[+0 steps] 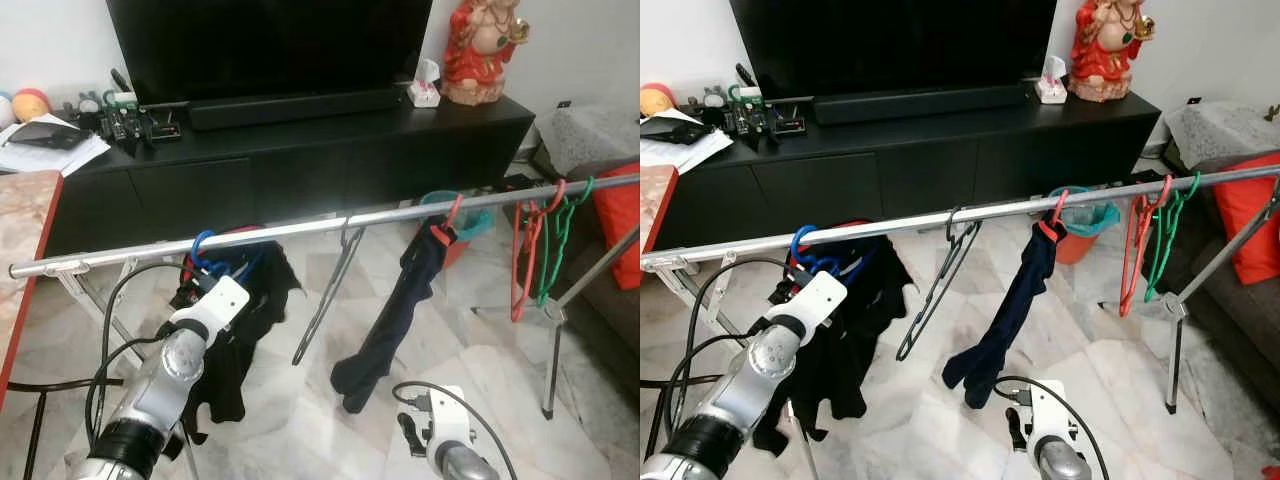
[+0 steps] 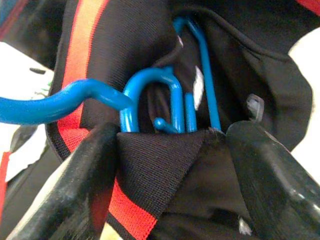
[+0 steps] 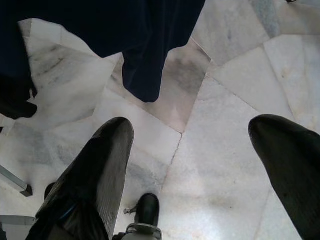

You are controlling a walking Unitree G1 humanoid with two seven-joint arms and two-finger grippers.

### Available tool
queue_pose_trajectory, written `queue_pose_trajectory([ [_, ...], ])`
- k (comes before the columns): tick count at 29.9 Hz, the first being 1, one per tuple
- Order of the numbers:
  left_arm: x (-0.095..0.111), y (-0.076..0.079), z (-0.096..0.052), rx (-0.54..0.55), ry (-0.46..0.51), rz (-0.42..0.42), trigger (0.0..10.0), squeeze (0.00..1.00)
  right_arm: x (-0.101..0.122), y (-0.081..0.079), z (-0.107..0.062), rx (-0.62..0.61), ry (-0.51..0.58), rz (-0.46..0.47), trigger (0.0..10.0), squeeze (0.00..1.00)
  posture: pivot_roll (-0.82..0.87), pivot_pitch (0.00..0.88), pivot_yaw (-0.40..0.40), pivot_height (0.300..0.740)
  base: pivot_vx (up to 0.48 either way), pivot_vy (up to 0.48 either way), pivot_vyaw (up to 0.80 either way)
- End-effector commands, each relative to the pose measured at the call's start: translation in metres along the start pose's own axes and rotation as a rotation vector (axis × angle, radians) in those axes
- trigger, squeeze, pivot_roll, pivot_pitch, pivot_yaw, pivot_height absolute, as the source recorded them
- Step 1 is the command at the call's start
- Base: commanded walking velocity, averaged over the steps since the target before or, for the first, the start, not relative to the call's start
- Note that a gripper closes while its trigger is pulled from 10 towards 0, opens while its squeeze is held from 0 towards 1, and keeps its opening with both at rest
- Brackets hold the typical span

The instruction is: Hang hanger

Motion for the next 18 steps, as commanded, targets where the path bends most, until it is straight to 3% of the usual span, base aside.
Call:
queue_pose_trajectory([
  [1, -0.002, 0.012, 0.001, -0.055, -0.007, -0.005, 10.0, 0.0, 0.001, 0.002, 0.0, -0.008, 0.004, 0.007, 10.0, 0.0, 0.0, 0.0, -0.073, 0.74, 0.0, 0.0, 0.0],
  [4, 0.002, 0.005, 0.001, -0.023, 0.016, -0.023, 10.0, 0.0, 0.001, 0.002, 0.0, -0.01, 0.005, 0.007, 10.0, 0.0, 0.0, 0.0, -0.072, 0.74, 0.0, 0.0, 0.0],
  [6, 0.006, -0.004, -0.006, 0.008, 0.06, -0.123, 10.0, 0.0, 0.001, 0.003, 0.0, -0.012, 0.005, 0.008, 10.0, 0.0, 0.0, 0.0, -0.073, 0.74, 0.0, 0.0, 0.0],
  [7, 0.006, -0.004, -0.006, 0.008, 0.06, -0.123, 10.0, 0.0, 0.001, 0.003, 0.0, -0.012, 0.005, 0.008, 10.0, 0.0, 0.0, 0.0, -0.073, 0.74, 0.0, 0.0, 0.0],
  [10, 0.011, 0.001, -0.025, -0.056, 0.141, -0.195, 10.0, 0.0, 0.001, 0.003, 0.0, -0.012, 0.004, 0.009, 10.0, 0.0, 0.0, 0.0, -0.073, 0.74, 0.0, 0.0, 0.0],
  [13, 0.014, 0.012, -0.052, -0.182, 0.205, -0.282, 10.0, 0.0, 0.001, 0.002, 0.0, -0.01, 0.004, 0.006, 10.0, 0.0, 0.01, 0.0, -0.079, 0.74, 0.0, 0.0, 0.0],
  [15, 0.017, 0.018, -0.078, -0.333, 0.217, -0.377, 10.0, 0.0, 0.001, 0.003, 0.0, -0.011, 0.004, 0.007, 10.0, 0.0, 0.03, 0.0, -0.085, 0.74, 0.0, 0.0, 0.0],
  [18, 0.015, 0.019, -0.09, -0.4, 0.195, -0.423, 10.0, 0.0, 0.002, 0.003, 0.0, -0.011, 0.004, 0.005, 10.0, 0.0, 0.03, 0.0, -0.085, 0.74, 0.0, 0.0, 0.0],
])
Point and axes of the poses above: a point about 5 cm out from each wrist's last joint towards the gripper, its own z axis pointing out of the wrist towards the gripper, its own x axis along the axis of the wrist's last joint, y = z × x, the point moved 4 cm from there along z, pointing out of the wrist towards the gripper, and after that the axes turned 4 degrees about -z, right-handed, at the moved point
